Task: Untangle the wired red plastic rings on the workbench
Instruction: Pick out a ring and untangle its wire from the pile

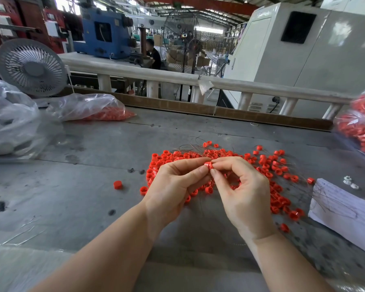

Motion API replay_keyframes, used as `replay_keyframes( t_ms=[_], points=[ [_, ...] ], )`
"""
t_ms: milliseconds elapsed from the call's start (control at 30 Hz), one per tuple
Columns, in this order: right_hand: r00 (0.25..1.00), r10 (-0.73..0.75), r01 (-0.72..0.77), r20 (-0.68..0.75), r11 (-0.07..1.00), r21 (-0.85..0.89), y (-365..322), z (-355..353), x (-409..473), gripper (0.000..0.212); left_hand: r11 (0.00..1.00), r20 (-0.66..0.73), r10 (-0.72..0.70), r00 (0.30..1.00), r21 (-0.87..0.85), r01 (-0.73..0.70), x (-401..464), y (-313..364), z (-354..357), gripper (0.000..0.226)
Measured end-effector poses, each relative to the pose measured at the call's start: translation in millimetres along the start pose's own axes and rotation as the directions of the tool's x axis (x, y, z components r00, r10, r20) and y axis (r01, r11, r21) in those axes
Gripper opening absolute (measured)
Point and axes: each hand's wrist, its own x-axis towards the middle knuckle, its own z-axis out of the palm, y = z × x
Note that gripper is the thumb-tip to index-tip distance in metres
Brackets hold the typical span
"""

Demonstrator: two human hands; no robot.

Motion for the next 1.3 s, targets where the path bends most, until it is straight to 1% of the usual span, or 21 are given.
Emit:
replay_keyframes(
  t_ms=[200, 400, 500, 700, 800, 1133, 1300],
  points=[
    [0.999, -0.027, 0.028, 0.017, 0.999, -0.023, 1.1, -0.8, 0.7, 0.004, 1.000, 0.005, 0.022, 1.000, 0.019, -0.022, -0.3, -0.1, -0.3, 0.019],
    [0.996, -0.082, 0.084, 0.024, 0.990, -0.117, 0.5, -1.2, 0.2, 0.004, 0.998, 0.002, 0.042, 0.999, 0.053, -0.042, -0.1, -0.9, 0.0, 0.017],
    [0.996, -0.091, 0.094, 0.025, 0.986, -0.136, 0.2, -1.2, 0.1, 0.004, 0.997, 0.003, 0.045, 0.999, 0.060, -0.045, -0.3, -1.2, 0.1, 0.017],
    [0.998, -0.036, 0.038, 0.043, 0.999, -0.038, 1.3, -0.4, 0.0, 0.007, 0.998, -0.009, 0.050, 0.999, 0.041, -0.049, 0.4, -0.8, -2.0, 0.018],
    [0.999, -0.028, 0.028, 0.031, 0.999, -0.017, 1.6, -0.4, 0.2, 0.006, 0.998, -0.005, 0.045, 0.999, 0.040, -0.045, 0.3, -1.2, -2.2, 0.017],
    [0.999, -0.043, 0.038, -0.030, 0.990, -0.138, -4.7, 2.9, -0.6, 0.006, 0.994, -0.035, 0.076, 0.997, 0.085, -0.073, -0.1, -3.6, 0.5, 0.023],
    [0.999, -0.012, 0.006, -0.045, 0.990, -0.140, -8.3, 4.3, -1.8, 0.006, 0.993, -0.040, 0.085, 0.996, 0.084, -0.081, -0.1, -4.7, 1.2, 0.023]
  ],
)
